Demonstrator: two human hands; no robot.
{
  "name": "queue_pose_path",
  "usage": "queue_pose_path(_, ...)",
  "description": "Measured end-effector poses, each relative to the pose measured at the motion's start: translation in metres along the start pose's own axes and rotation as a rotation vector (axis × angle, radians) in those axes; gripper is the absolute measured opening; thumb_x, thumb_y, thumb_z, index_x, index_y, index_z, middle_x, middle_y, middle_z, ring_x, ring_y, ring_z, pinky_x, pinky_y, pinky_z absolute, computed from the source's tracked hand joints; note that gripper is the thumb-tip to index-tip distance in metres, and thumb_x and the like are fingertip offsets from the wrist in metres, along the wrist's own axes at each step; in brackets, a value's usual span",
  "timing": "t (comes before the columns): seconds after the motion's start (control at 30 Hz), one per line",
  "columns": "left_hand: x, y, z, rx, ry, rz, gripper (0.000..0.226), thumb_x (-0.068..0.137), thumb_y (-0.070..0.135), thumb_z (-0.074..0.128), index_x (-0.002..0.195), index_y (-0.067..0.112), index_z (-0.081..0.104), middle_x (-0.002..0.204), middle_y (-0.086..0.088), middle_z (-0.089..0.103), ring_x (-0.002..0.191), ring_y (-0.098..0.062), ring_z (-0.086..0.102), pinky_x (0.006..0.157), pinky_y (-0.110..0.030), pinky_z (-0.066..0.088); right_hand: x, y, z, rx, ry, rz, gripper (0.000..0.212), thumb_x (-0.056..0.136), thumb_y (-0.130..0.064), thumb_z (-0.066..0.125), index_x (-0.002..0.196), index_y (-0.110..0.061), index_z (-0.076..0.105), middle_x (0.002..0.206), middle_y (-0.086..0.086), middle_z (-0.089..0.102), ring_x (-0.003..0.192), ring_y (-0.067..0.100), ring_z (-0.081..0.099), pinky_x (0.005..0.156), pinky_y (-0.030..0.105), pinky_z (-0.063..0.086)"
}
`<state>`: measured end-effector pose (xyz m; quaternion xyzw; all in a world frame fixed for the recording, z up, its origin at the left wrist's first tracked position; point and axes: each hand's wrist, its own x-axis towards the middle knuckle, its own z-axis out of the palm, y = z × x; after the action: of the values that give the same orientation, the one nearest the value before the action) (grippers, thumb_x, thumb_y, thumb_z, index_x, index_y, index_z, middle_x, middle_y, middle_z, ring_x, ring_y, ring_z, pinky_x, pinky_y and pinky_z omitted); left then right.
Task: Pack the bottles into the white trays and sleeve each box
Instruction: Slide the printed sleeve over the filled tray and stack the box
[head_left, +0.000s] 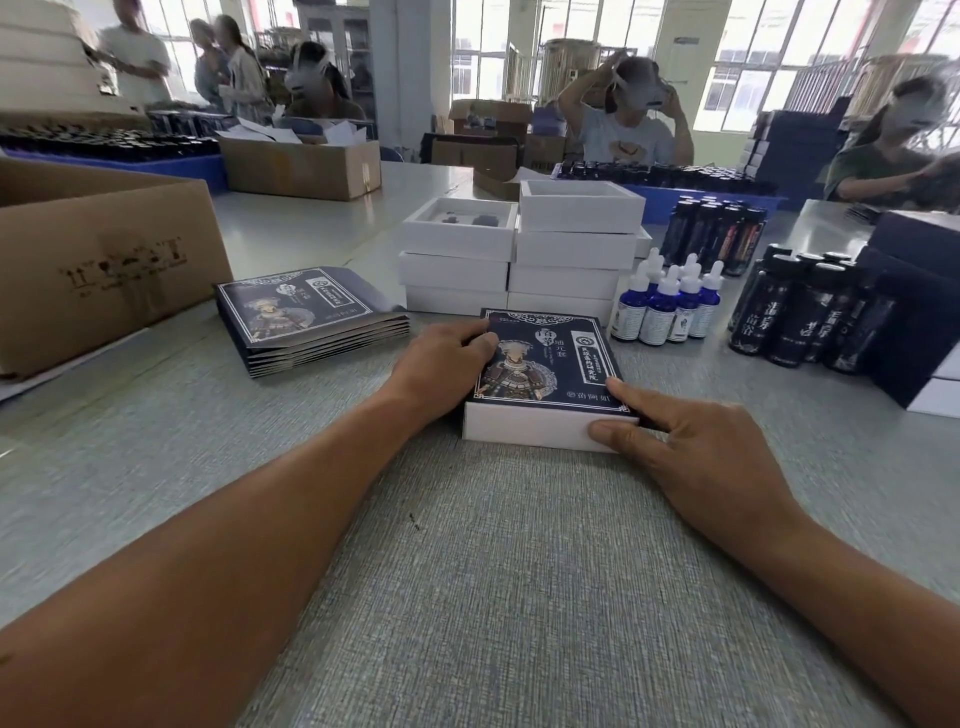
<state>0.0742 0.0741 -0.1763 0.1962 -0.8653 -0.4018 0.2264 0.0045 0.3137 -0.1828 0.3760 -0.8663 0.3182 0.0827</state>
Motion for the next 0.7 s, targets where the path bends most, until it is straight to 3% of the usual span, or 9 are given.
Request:
queue_pose_path(0.13, -0.0009, 0.0005, 0.0003, -0.013, -0.003, -0.009, 0.025, 0.1, 0.034, 0.05, 0.114, 0.026, 0.07, 0.102, 0.007, 0.072, 0.096, -0.016, 0.066, 0.096, -0.043, 0.05, -0.0012, -0.0004, 0.0, 0.01, 0.013, -0.001, 0.057, 0.079, -0.064, 0.061, 0.13, -0.038, 0.06, 0.119, -0.006, 0.07, 0.096, 0.009, 0.068, 0.093, 0.036, 0.052)
queue_pose_path(0.3, -0.0007, 0.0001, 0.0003, -0.01, -0.022, 0.002, 0.024, 0.1, 0.034, 0.049, 0.111, 0.029, 0.07, 0.098, 0.011, 0.072, 0.093, -0.013, 0.066, 0.094, -0.043, 0.051, -0.0018, -0.0001, 0.0001, 0.015, 0.016, -0.003, 0.056, 0.08, -0.062, 0.063, 0.13, -0.036, 0.061, 0.118, -0.007, 0.07, 0.096, 0.008, 0.069, 0.093, 0.036, 0.052)
queue_pose_path(0.47, -0.0006, 0.0002, 0.0015, 0.013, -0.009, -0.017, 0.029, 0.1, 0.035, 0.05, 0.125, 0.03, 0.065, 0.108, 0.009, 0.07, 0.099, -0.016, 0.064, 0.096, -0.039, 0.049, -0.002, 0.0021, 0.0013, 0.045, 0.016, -0.004, 0.056, 0.079, -0.06, 0.065, 0.13, -0.037, 0.061, 0.119, -0.011, 0.07, 0.097, 0.004, 0.068, 0.093, 0.03, 0.051)
queue_pose_path(0.6, -0.0012, 0.0003, 0.0047, 0.032, 0.026, -0.005, 0.027, 0.101, 0.033, 0.049, 0.121, 0.029, 0.066, 0.095, 0.016, 0.063, 0.094, -0.012, 0.06, 0.087, -0.031, 0.046, -0.0004, 0.0034, 0.0001, 0.08, 0.006, 0.007, 0.053, 0.081, -0.056, 0.07, 0.129, -0.037, 0.062, 0.11, -0.028, 0.068, 0.087, -0.01, 0.063, 0.085, 0.019, 0.051)
queue_pose_path(0.7, 0.0005, -0.0009, 0.0097, -0.01, -0.013, -0.029, 0.023, 0.101, 0.033, 0.045, 0.112, 0.028, 0.065, 0.099, 0.005, 0.071, 0.093, -0.019, 0.065, 0.09, -0.042, 0.051, 0.0003, 0.0035, -0.002, 0.087, -0.032, 0.05, 0.046, 0.083, -0.057, 0.068, 0.123, -0.035, 0.066, 0.108, -0.023, 0.071, 0.089, -0.008, 0.063, 0.083, 0.022, 0.053)
